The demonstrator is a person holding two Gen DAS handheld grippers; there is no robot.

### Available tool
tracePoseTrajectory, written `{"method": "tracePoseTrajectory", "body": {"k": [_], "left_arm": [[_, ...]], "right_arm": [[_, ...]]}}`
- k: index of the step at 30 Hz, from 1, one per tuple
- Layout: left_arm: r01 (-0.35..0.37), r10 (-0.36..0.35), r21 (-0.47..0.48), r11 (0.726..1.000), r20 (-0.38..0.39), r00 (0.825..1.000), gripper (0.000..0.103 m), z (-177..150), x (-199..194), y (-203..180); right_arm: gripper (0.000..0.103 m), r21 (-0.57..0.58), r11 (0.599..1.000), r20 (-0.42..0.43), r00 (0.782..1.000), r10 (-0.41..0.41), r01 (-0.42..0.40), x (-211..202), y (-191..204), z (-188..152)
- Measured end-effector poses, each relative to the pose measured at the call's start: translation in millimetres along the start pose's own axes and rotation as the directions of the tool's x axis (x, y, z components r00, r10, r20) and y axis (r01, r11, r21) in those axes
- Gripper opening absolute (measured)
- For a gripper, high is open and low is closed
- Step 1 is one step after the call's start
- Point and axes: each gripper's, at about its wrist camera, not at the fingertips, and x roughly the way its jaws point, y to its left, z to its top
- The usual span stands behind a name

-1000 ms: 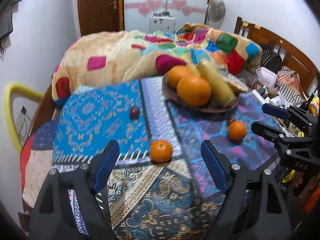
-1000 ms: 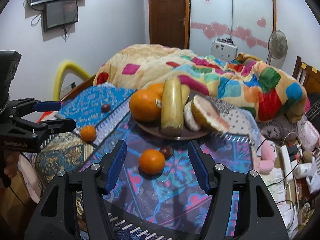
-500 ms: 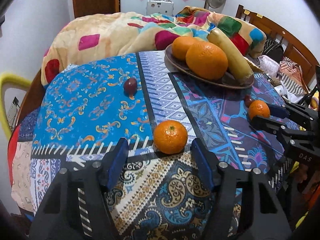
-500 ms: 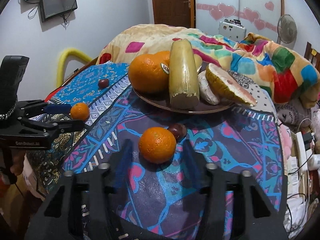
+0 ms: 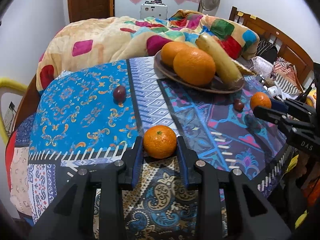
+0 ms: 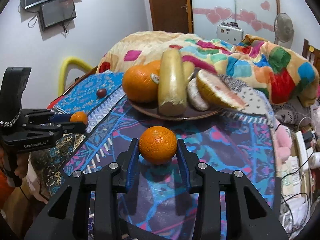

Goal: Organize fruits
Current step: 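Move both tools down to the loose mandarins on the bedspread, then grasp a mandarin with the left tool while the right tool grasps another mandarin, then lower both mandarins onto the brown plate and open both tools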

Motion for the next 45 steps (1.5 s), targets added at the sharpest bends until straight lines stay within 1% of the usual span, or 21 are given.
{"method": "tracePoseTrajectory", "body": {"k": [6, 13, 17, 24, 27, 33, 41, 42, 45], "left_arm": [[0.012, -0.013, 0.026, 1.000, 0.044, 0.999, 0.032, 19.8, -10.7, -15.0], [0.014, -0.021, 0.066, 0.998, 0.099, 0.995, 0.032, 58.5, -12.9, -28.5], [0.011, -0.022, 0.092, 0.996, 0.115, 0.993, 0.032, 81.6, -3.8, -38.6], [0.010, -0.024, 0.123, 0.992, 0.112, 0.993, 0.032, 111.2, 23.6, -49.8], [0.015, -0.028, 0.124, 0.992, 0.102, 0.994, 0.032, 119.5, 35.2, -51.2], [0.020, -0.031, 0.125, 0.992, 0.087, 0.996, 0.032, 128.0, 49.2, -53.6], [0.008, -0.019, 0.143, 0.990, 0.071, 0.997, 0.032, 129.4, 61.4, -58.9], [0.008, -0.018, 0.143, 0.990, 0.069, 0.997, 0.033, 129.6, 62.4, -58.4], [0.012, -0.022, 0.144, 0.990, 0.067, 0.998, 0.041, 128.2, 64.2, -57.6]], "right_arm": [[0.034, 0.012, 0.999, 0.039, 0.999, -0.033, 0.033, -14.6, -14.0, 8.6], [0.034, 0.021, 0.998, 0.099, 0.993, -0.065, 0.064, -21.6, -31.3, 30.4], [0.034, 0.014, 0.997, 0.123, 0.990, -0.072, 0.071, -17.7, -39.8, 45.5], [0.034, -0.011, 0.997, 0.145, 0.987, -0.073, 0.075, -2.4, -46.7, 67.3], [0.034, -0.034, 0.996, 0.141, 0.987, -0.074, 0.080, 3.4, -47.2, 71.7], [0.034, -0.079, 0.992, 0.104, 0.991, -0.087, 0.095, 25.0, -46.8, 75.9], [0.034, -0.075, 0.995, 0.063, 0.996, -0.065, 0.070, 40.4, -52.1, 82.3], [0.034, -0.070, 0.995, 0.060, 0.996, -0.064, 0.068, 41.7, -53.6, 83.4], [0.034, -0.055, 0.996, 0.056, 0.996, -0.066, 0.069, 43.4, -56.9, 84.4]]}}
